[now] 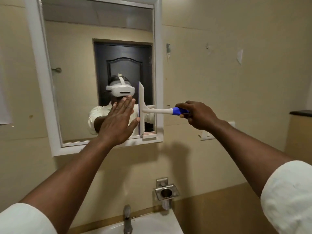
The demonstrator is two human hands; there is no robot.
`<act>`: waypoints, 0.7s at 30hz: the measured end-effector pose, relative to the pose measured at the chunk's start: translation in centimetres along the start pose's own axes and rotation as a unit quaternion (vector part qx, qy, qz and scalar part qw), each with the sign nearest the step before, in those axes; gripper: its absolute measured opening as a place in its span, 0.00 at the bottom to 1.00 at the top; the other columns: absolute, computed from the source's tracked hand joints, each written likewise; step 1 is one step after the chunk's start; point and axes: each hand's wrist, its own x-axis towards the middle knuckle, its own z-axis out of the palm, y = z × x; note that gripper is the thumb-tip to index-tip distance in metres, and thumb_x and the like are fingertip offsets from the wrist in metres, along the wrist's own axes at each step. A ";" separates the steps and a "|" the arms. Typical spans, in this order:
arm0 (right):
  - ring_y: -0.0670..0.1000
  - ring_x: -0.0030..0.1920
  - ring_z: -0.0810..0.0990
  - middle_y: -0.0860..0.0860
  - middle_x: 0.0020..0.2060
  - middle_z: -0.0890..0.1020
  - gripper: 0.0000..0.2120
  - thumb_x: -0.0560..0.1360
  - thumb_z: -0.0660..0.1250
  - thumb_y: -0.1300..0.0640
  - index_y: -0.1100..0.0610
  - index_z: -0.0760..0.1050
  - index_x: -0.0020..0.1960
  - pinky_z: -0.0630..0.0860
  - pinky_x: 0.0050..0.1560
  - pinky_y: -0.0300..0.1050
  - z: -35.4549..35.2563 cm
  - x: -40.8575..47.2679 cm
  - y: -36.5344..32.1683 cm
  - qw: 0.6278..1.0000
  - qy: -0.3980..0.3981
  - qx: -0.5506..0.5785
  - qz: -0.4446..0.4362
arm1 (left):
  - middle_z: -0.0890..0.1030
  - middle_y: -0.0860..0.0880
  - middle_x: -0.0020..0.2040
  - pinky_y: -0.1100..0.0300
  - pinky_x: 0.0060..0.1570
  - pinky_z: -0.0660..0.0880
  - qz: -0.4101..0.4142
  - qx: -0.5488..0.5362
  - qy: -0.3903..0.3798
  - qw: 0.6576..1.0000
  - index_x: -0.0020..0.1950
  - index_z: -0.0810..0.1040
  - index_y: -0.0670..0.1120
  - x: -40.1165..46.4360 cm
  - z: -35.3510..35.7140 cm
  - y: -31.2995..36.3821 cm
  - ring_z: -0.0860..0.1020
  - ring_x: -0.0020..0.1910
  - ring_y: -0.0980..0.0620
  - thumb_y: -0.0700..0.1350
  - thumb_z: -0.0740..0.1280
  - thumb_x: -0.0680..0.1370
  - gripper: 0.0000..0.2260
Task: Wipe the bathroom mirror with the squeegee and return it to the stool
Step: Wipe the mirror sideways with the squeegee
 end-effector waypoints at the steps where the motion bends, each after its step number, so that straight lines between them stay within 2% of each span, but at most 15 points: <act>1: 0.56 0.42 0.76 0.50 0.49 0.80 0.19 0.75 0.65 0.58 0.47 0.72 0.64 0.64 0.35 0.43 -0.4 -0.3 0.6 1.000 -0.001 -0.006 0.006 | 0.47 0.52 0.79 0.54 0.75 0.43 0.005 -0.003 0.003 1.000 0.77 0.47 0.50 0.3 0.5 0.5 0.44 0.77 0.56 0.55 0.53 0.80 0.28; 7: 0.57 0.44 0.77 0.49 0.50 0.80 0.19 0.75 0.65 0.58 0.47 0.72 0.65 0.67 0.37 0.44 -1.7 -1.4 2.8 0.999 -0.002 -0.035 0.023 | 0.47 0.52 0.78 0.53 0.76 0.44 0.016 -0.011 0.002 1.000 0.77 0.47 0.49 1.2 1.9 1.8 0.44 0.77 0.56 0.55 0.53 0.80 0.28; 13: 0.56 0.42 0.76 0.50 0.49 0.80 0.18 0.75 0.65 0.58 0.47 0.72 0.64 0.59 0.34 0.40 -1.8 -1.7 3.8 0.999 0.011 -0.043 0.021 | 0.46 0.53 0.78 0.51 0.76 0.46 0.010 -0.008 -0.003 1.000 0.77 0.47 0.50 1.0 2.3 1.9 0.44 0.77 0.55 0.55 0.53 0.80 0.28; 21: 0.56 0.41 0.76 0.50 0.49 0.80 0.18 0.75 0.65 0.59 0.48 0.73 0.64 0.63 0.37 0.43 -1.9 -1.6 3.5 0.999 0.023 -0.045 0.009 | 0.47 0.52 0.78 0.54 0.75 0.44 0.000 -0.008 0.009 1.000 0.77 0.47 0.50 0.1 1.2 0.6 0.45 0.77 0.56 0.54 0.54 0.80 0.28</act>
